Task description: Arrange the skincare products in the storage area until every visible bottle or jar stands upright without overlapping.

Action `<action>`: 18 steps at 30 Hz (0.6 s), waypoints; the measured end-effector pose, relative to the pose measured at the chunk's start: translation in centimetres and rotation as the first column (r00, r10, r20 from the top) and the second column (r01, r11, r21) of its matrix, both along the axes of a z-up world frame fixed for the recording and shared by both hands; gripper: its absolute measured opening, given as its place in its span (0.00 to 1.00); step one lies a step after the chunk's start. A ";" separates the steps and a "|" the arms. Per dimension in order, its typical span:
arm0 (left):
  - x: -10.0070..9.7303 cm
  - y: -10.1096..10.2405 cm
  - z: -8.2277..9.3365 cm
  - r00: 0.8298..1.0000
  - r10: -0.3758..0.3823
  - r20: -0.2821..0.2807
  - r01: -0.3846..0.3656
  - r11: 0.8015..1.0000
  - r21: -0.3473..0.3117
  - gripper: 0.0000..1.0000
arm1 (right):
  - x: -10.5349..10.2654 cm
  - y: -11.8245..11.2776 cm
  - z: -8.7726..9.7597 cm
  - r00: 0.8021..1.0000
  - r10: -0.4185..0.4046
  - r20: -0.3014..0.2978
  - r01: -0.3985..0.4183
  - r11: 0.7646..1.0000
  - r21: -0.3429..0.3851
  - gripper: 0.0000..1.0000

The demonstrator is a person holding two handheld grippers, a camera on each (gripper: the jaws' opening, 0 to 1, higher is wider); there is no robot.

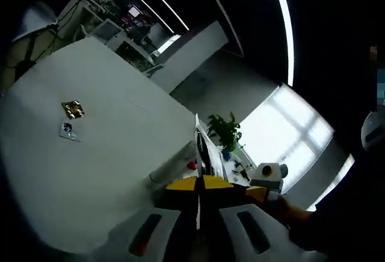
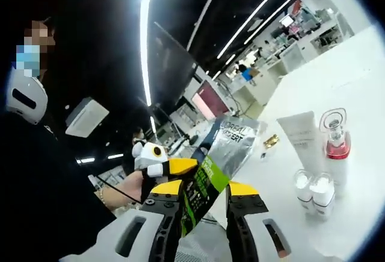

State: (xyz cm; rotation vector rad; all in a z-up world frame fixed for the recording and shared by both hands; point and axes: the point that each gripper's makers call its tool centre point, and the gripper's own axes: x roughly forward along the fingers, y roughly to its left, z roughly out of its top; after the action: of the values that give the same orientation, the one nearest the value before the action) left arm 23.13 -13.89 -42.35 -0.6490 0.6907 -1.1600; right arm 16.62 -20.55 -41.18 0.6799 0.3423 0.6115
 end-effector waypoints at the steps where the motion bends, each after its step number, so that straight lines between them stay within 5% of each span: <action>1: 0.2 0.1 -0.1 1.000 0.013 -0.010 -0.013 1.000 -0.004 0.00 | 0.0 -0.1 -0.1 1.000 -0.003 -0.003 0.003 1.000 -0.003 0.29; 5: 0.9 0.7 -0.7 0.997 0.057 -0.044 -0.058 0.998 -0.012 0.00 | 0.0 -0.6 -0.2 1.000 -0.012 -0.001 0.012 1.000 0.014 0.23; 9: 1.8 1.5 -2.9 0.993 0.105 -0.056 -0.102 0.993 0.056 0.00 | 0.2 -1.1 -0.2 1.000 -0.030 0.000 0.030 1.000 0.007 0.25; 12: 2.7 2.3 -4.3 0.973 0.174 -0.155 -0.170 0.985 0.035 0.00 | 0.0 -1.5 -0.4 0.999 -0.042 -0.001 0.042 0.999 -0.014 0.26; 18: 3.0 2.5 -6.3 0.970 0.194 -0.150 -0.180 0.979 0.098 0.01 | -1.0 -2.7 -1.6 0.998 -0.063 -0.020 0.061 0.995 -0.081 0.35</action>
State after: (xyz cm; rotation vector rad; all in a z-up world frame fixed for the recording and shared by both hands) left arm 26.12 -11.42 -48.65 -0.7255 0.7909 -0.9070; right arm 15.65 -23.26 -42.80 0.6189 0.3639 0.5287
